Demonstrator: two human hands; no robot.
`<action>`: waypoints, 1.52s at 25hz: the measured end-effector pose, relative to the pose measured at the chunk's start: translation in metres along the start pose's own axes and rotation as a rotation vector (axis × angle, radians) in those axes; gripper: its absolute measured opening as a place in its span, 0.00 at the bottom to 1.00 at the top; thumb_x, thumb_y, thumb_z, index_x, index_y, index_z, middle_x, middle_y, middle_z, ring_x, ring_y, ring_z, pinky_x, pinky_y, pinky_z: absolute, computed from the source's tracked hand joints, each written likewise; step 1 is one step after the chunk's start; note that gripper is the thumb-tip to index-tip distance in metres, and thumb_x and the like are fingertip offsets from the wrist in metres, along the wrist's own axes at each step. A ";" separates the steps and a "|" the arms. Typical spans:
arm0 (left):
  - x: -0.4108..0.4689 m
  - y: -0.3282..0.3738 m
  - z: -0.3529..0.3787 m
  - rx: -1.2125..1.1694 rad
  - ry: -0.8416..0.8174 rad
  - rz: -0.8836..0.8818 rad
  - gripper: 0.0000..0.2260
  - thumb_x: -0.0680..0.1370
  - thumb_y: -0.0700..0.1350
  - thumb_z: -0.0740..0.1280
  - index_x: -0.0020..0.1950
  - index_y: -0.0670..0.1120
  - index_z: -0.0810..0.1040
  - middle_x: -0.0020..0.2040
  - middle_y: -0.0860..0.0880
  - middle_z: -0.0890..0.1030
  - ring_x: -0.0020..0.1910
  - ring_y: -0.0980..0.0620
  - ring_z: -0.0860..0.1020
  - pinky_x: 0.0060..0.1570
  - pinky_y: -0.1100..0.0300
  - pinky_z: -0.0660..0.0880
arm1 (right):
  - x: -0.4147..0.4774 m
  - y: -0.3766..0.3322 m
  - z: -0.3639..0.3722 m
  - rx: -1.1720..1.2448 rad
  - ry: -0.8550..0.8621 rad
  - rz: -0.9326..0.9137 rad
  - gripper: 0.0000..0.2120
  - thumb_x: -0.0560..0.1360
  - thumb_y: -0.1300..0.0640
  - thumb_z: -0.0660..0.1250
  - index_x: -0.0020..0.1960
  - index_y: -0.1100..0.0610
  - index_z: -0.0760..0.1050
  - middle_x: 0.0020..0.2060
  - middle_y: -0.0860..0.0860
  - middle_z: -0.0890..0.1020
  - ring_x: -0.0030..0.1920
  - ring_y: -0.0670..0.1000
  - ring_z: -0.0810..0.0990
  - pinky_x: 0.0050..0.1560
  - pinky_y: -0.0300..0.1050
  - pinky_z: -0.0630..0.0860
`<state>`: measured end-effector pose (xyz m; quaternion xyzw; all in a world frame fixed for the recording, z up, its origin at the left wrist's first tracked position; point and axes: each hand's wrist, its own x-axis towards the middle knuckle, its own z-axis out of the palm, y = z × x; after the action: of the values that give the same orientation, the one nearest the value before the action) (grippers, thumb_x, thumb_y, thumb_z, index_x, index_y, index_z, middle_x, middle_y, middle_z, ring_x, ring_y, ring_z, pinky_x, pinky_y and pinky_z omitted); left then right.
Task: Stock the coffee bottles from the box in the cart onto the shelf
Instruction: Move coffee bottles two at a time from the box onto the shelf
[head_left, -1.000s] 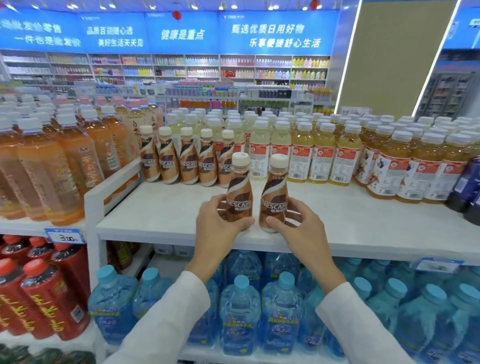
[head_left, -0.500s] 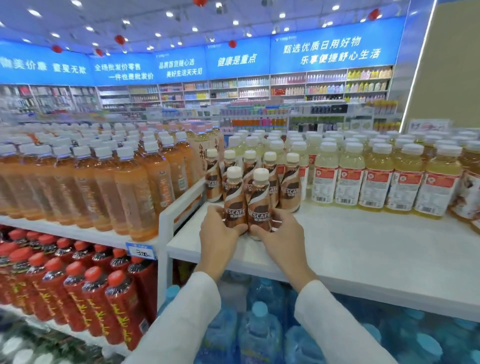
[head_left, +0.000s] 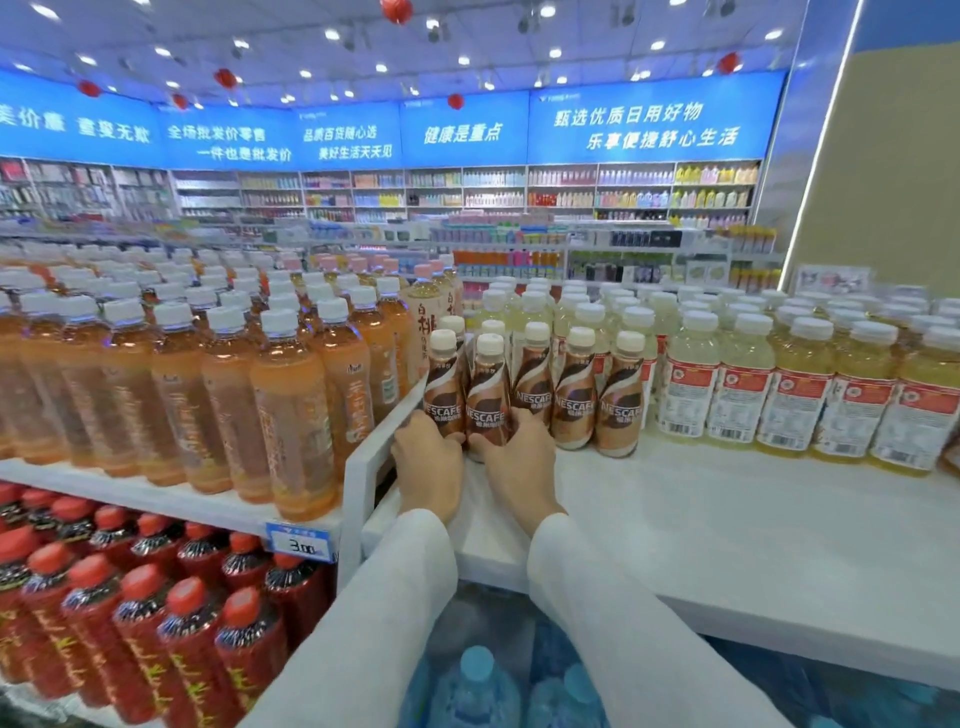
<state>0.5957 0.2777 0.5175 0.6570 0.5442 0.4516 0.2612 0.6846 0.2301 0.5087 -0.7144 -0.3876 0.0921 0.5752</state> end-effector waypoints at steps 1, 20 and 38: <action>-0.001 0.003 -0.002 -0.008 0.001 -0.001 0.16 0.74 0.45 0.74 0.59 0.40 0.79 0.57 0.39 0.82 0.57 0.38 0.80 0.57 0.47 0.78 | 0.002 0.001 0.002 0.000 0.003 0.000 0.25 0.69 0.51 0.77 0.64 0.52 0.75 0.56 0.51 0.81 0.58 0.53 0.79 0.62 0.53 0.76; 0.003 -0.002 -0.001 -0.017 -0.006 -0.069 0.22 0.77 0.48 0.73 0.66 0.38 0.75 0.64 0.37 0.78 0.65 0.37 0.74 0.64 0.48 0.71 | 0.012 0.009 0.018 -0.111 0.047 -0.029 0.33 0.73 0.49 0.75 0.73 0.57 0.69 0.66 0.54 0.76 0.68 0.55 0.74 0.68 0.56 0.72; -0.049 -0.011 -0.025 0.002 -0.029 0.004 0.24 0.79 0.59 0.66 0.68 0.44 0.78 0.64 0.45 0.81 0.65 0.42 0.77 0.68 0.46 0.72 | -0.048 0.012 -0.074 -0.129 -0.118 0.035 0.27 0.79 0.48 0.68 0.75 0.52 0.66 0.67 0.48 0.76 0.65 0.50 0.75 0.69 0.51 0.73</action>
<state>0.5684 0.2301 0.5049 0.6648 0.5396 0.4419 0.2676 0.6996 0.1425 0.5062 -0.7500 -0.4134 0.1188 0.5025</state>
